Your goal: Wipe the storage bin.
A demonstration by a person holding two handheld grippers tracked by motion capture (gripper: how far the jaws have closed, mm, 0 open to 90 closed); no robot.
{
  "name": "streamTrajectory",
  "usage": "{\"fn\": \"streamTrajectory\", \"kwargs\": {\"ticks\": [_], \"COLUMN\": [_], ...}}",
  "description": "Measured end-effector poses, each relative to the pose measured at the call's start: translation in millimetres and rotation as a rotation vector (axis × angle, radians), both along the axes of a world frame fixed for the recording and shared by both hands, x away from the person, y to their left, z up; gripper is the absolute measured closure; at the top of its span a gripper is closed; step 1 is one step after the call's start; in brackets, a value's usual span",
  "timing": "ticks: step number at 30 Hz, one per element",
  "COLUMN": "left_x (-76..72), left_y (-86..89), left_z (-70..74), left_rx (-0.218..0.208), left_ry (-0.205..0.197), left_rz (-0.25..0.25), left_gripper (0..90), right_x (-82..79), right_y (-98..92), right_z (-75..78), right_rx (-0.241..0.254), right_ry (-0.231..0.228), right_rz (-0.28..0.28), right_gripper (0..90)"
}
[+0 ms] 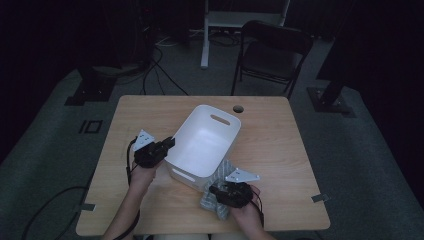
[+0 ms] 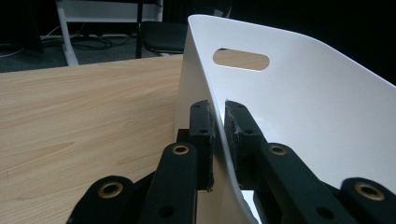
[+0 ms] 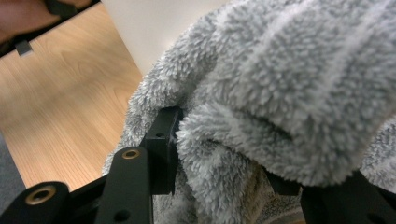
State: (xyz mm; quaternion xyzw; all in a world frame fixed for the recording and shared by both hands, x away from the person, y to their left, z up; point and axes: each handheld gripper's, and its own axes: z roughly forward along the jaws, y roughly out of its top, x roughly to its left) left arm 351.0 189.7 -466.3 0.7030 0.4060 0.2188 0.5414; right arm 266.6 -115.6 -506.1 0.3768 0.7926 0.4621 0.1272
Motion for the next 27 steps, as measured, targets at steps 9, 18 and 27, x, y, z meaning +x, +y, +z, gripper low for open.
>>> {"fn": "streamTrajectory", "kwargs": {"ticks": [9, 18, 27], "left_x": [0.3, 0.9, 1.0], "left_y": [0.2, 0.6, -0.2], "left_z": [-0.1, -0.4, -1.0], "left_rx": [-0.005, -0.005, -0.007], "left_ry": [0.002, -0.003, -0.006], "left_rz": [0.0, -0.002, 0.014], "left_gripper": [81.5, 81.0, 80.2], "right_x": [10.7, 23.4, 12.0], "right_y": [3.3, -7.1, -23.8], "right_z": [-21.8, -17.7, 38.2], "right_rx": [-0.07, -0.055, 0.08], "right_ry": [0.082, 0.174, 0.003], "right_rz": [0.021, 0.044, 0.046], "right_gripper": [51.0, 75.2, 76.1]}}
